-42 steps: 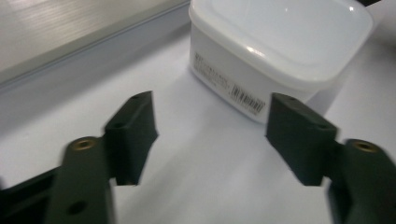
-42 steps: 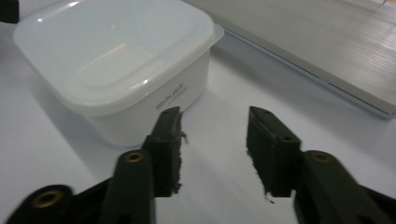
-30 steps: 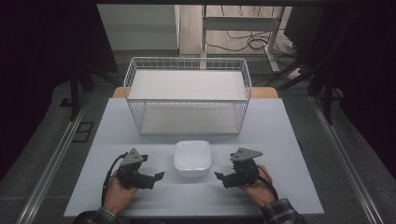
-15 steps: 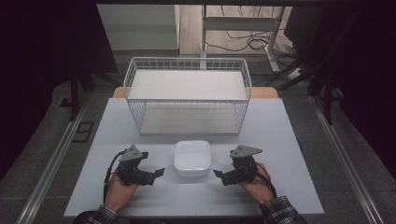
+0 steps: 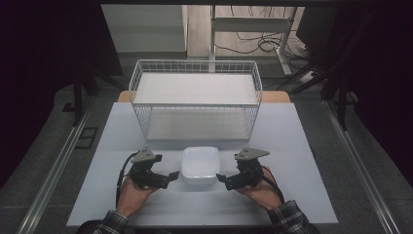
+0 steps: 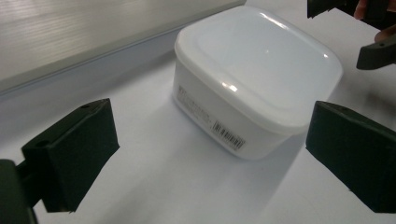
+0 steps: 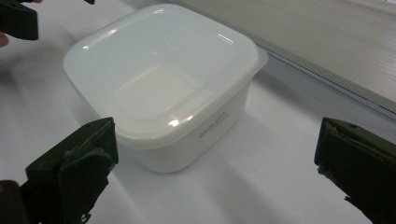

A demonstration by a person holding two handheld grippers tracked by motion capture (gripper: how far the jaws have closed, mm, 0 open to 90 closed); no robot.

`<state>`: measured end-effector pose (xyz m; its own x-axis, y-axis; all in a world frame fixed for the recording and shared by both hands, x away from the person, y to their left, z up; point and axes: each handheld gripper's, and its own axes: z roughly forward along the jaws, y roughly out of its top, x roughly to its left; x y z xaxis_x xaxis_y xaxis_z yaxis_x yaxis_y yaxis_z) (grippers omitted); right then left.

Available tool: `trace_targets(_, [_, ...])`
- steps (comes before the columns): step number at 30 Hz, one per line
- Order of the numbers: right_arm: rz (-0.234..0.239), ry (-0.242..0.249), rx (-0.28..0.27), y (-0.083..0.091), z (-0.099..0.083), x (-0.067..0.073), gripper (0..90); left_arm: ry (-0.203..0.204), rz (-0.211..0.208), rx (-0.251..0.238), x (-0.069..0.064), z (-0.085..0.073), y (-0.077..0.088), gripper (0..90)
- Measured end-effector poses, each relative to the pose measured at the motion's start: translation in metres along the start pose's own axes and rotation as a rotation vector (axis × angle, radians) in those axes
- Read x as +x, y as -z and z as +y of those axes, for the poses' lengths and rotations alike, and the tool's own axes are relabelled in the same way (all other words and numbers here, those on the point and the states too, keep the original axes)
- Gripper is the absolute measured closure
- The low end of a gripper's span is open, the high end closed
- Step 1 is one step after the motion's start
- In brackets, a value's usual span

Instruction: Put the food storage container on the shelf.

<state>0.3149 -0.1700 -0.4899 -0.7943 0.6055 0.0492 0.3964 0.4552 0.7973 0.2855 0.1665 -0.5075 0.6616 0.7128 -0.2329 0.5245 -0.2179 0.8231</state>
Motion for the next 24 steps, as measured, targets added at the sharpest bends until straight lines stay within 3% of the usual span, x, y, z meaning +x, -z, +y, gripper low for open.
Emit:
trace_targets(7, [0.003,-0.042,0.010,-0.008,0.007,0.000,3.0,-0.033,-0.021,0.014,-0.004,0.009,-0.011,4.8])
trace_targets(20, [0.038,-0.046,0.020,-0.028,0.022,-0.001,4.8,-0.068,-0.031,0.068,-0.004,0.027,-0.041,3.9])
trace_targets(22, [0.051,-0.046,0.034,-0.034,0.024,0.000,5.2,-0.072,-0.038,0.081,-0.003,0.026,-0.045,4.0])
trace_targets(24, [0.070,-0.061,0.043,-0.039,0.024,0.000,5.6,-0.053,-0.071,0.081,-0.002,0.024,-0.045,5.6])
